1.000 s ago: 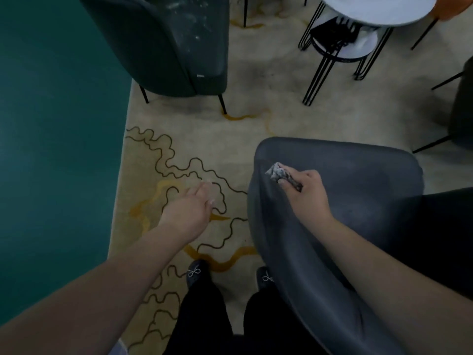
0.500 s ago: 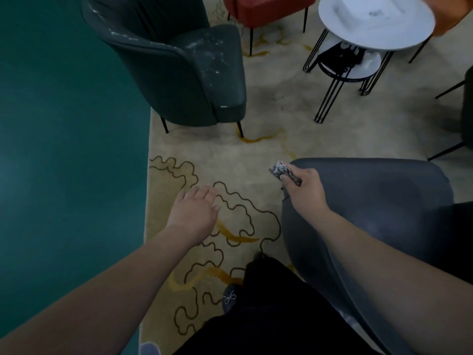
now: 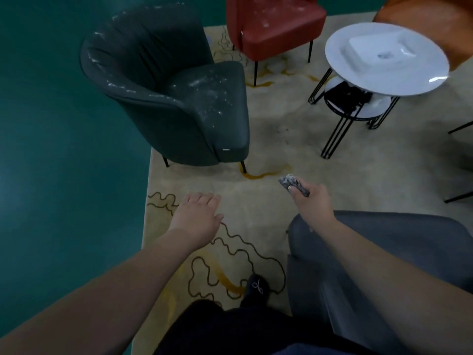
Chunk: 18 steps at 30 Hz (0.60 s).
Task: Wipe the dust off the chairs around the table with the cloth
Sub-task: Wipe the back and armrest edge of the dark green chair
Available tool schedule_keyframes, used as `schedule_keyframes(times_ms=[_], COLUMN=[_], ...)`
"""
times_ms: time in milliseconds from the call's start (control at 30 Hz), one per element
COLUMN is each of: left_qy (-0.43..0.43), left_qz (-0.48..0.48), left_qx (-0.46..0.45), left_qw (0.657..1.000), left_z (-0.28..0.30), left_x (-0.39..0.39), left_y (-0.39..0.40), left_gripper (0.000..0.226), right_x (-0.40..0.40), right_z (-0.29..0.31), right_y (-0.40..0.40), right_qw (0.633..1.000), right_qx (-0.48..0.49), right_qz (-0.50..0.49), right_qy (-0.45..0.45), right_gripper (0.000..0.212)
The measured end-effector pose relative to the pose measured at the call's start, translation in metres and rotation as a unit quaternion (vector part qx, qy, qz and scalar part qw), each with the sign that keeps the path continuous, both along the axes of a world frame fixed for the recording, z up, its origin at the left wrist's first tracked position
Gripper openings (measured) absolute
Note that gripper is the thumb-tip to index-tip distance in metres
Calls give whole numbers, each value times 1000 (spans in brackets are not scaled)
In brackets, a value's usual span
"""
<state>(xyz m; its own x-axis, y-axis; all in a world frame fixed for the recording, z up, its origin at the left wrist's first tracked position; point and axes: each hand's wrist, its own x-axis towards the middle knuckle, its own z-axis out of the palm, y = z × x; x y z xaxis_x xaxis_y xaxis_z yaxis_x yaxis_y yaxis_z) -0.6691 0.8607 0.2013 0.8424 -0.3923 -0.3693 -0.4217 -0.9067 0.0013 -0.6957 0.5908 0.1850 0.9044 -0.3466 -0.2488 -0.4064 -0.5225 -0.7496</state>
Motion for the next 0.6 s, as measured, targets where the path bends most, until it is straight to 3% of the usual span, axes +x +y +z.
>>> schedule_keyframes(times_ms=[67,200,600], left_qy=[8,14,-2], left_qz=[0,-9,-67], left_qx=[-1,-13,-16], left_qw=[1000,1000,998], left_z=[4,5,-21], left_x=[25,70,277], left_y=[-5,-19,-49], left_gripper=[58,59,61], right_x=[24,69,245], right_z=[1,4,3], right_y=[-7,-17,-47], right_qw=[1000,1000,998], right_qx=[-2,3,-7], right_qz=[3,-15,-57], right_qy=[3,-21,-5], right_gripper=[22,33,34])
